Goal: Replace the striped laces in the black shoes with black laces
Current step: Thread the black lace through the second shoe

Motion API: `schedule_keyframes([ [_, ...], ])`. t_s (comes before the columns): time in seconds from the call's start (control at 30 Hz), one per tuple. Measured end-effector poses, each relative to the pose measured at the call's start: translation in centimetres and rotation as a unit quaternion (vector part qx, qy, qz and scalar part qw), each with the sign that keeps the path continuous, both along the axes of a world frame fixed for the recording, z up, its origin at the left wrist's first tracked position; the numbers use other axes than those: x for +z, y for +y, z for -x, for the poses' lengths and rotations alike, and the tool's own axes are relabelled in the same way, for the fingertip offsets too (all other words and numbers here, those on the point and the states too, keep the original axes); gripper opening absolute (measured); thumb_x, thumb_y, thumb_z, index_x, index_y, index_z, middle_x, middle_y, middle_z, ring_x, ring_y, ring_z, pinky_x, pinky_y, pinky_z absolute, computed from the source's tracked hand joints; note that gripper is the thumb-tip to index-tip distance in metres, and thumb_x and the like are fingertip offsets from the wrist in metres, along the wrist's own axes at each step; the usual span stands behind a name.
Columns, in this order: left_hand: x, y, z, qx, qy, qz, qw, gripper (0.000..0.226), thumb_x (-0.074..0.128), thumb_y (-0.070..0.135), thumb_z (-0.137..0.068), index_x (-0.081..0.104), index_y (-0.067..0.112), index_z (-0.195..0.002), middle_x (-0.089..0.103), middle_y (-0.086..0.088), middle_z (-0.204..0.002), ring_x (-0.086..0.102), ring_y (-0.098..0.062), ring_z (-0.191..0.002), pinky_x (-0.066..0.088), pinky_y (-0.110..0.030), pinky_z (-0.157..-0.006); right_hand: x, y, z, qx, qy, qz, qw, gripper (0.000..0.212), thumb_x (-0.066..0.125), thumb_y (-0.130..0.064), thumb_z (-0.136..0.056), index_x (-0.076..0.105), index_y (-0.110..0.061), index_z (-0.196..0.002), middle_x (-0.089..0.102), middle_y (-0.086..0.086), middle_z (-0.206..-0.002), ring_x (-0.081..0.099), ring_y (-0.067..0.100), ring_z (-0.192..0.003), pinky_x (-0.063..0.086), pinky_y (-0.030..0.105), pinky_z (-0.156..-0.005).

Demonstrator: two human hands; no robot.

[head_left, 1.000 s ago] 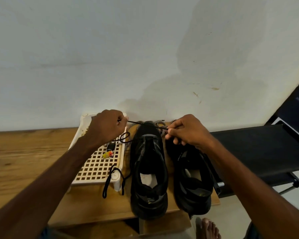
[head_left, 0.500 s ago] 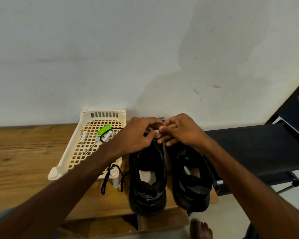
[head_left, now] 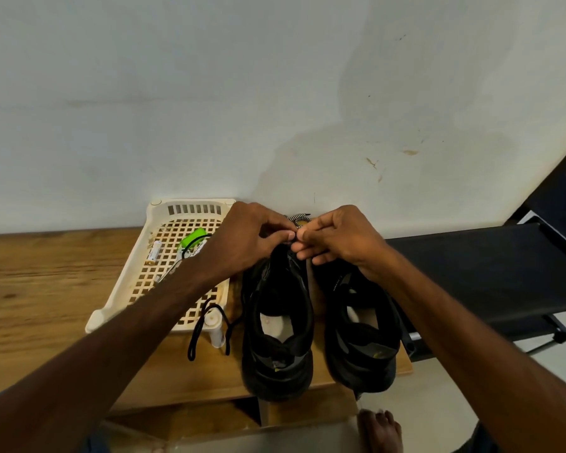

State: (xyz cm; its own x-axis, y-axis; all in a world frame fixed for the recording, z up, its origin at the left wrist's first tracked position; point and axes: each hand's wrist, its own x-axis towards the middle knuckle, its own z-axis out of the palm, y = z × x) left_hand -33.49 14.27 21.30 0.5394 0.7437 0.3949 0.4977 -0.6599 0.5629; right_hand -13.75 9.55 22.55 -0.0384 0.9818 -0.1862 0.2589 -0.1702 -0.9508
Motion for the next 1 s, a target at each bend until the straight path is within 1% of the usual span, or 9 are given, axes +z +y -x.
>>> schedule_keyframes([
  [0.1,0.1,0.1,0.3,0.021,0.033,0.005,0.999,0.012,0.079,0.021,-0.086,0.083,0.024,-0.097,0.079,0.01,-0.087,0.071,0.002,-0.075,0.052,-0.011,-0.071,-0.2,0.1,0.4,-0.023,-0.017,-0.009,1.0,0.014,0.077,-0.017,-0.091,0.076,-0.003,-0.092,0.079,0.013,-0.082,0.078,0.027,-0.08,0.062,0.027,-0.061],
  [0.27,0.2,0.4,1.4,0.117,0.084,0.041,0.989,0.005,0.074,0.027,-0.084,0.078,0.028,-0.086,0.074,0.014,-0.073,0.07,0.001,-0.068,0.063,-0.032,-0.075,-1.6,-0.3,1.8,-0.03,-0.292,-0.065,0.954,0.028,0.084,-0.045,-0.082,0.08,-0.017,-0.081,0.075,0.0,-0.069,0.072,0.012,-0.058,0.063,0.029,-0.063],
  [0.37,0.2,0.6,2.0,0.14,0.076,0.058,0.986,0.003,0.075,0.029,-0.082,0.077,0.029,-0.082,0.073,0.014,-0.074,0.069,-0.002,-0.071,0.062,-0.032,-0.075,-2.0,-0.4,3.0,-0.031,-0.351,-0.085,0.932,0.036,0.08,-0.051,-0.083,0.082,-0.015,-0.086,0.074,-0.003,-0.073,0.069,0.007,-0.064,0.059,0.026,-0.065],
  [0.47,0.2,0.5,2.0,0.132,0.064,0.085,0.985,0.004,0.078,0.03,-0.082,0.078,0.029,-0.079,0.074,0.015,-0.078,0.068,0.0,-0.073,0.057,-0.021,-0.073,-1.7,-0.2,3.5,-0.039,-0.364,-0.09,0.926,0.036,0.083,-0.05,-0.081,0.081,-0.014,-0.084,0.074,-0.001,-0.076,0.069,0.01,-0.068,0.055,0.025,-0.062],
  [0.53,0.2,0.4,1.8,0.129,0.057,0.103,0.985,0.006,0.081,0.031,-0.081,0.078,0.033,-0.075,0.075,0.016,-0.082,0.067,0.005,-0.078,0.046,-0.005,-0.066,-1.6,-0.1,3.6,-0.052,-0.365,-0.083,0.926,0.024,0.084,-0.04,-0.081,0.083,-0.017,-0.086,0.075,0.001,-0.079,0.071,0.015,-0.075,0.055,0.027,-0.066],
  [0.63,0.1,0.0,1.4,0.123,0.034,0.15,0.98,0.006,0.086,0.028,-0.077,0.081,0.032,-0.078,0.078,0.012,-0.1,0.067,0.007,-0.091,0.036,0.007,-0.064,-1.5,0.0,3.7,-0.075,-0.362,-0.089,0.925,0.01,0.081,-0.029,-0.083,0.084,-0.02,-0.086,0.077,0.002,-0.081,0.071,0.017,-0.077,0.052,0.026,-0.068],
  [0.8,-0.6,-1.1,0.3,0.128,0.039,0.176,0.975,0.009,0.087,0.025,-0.075,0.083,0.03,-0.081,0.073,0.005,-0.122,0.063,-0.003,-0.109,0.03,-0.004,-0.073,-1.9,0.1,3.0,-0.079,-0.339,-0.077,0.934,0.01,0.076,-0.022,-0.086,0.085,-0.021,-0.09,0.078,0.004,-0.086,0.072,0.02,-0.088,0.058,0.035,-0.082],
  [0.9,-1.0,-1.4,-0.5,0.158,0.028,0.177,0.971,0.009,0.087,0.023,-0.075,0.083,0.028,-0.081,0.072,0.004,-0.123,0.06,-0.005,-0.112,0.039,-0.016,-0.082,-2.2,0.1,2.5,-0.088,-0.293,-0.058,0.95,0.01,0.075,-0.02,-0.087,0.085,-0.021,-0.091,0.079,0.0,-0.089,0.071,0.017,-0.091,0.058,0.037,-0.087],
  [1.0,-1.4,-1.7,-1.1,0.199,0.009,0.176,0.964,0.01,0.086,0.023,-0.074,0.083,0.028,-0.082,0.072,0.003,-0.121,0.058,-0.012,-0.119,0.048,-0.033,-0.097,-2.4,0.1,2.1,-0.101,-0.233,-0.044,0.966,0.008,0.078,-0.016,-0.087,0.084,-0.021,-0.089,0.078,-0.003,-0.084,0.071,0.012,-0.082,0.059,0.035,-0.08],
])
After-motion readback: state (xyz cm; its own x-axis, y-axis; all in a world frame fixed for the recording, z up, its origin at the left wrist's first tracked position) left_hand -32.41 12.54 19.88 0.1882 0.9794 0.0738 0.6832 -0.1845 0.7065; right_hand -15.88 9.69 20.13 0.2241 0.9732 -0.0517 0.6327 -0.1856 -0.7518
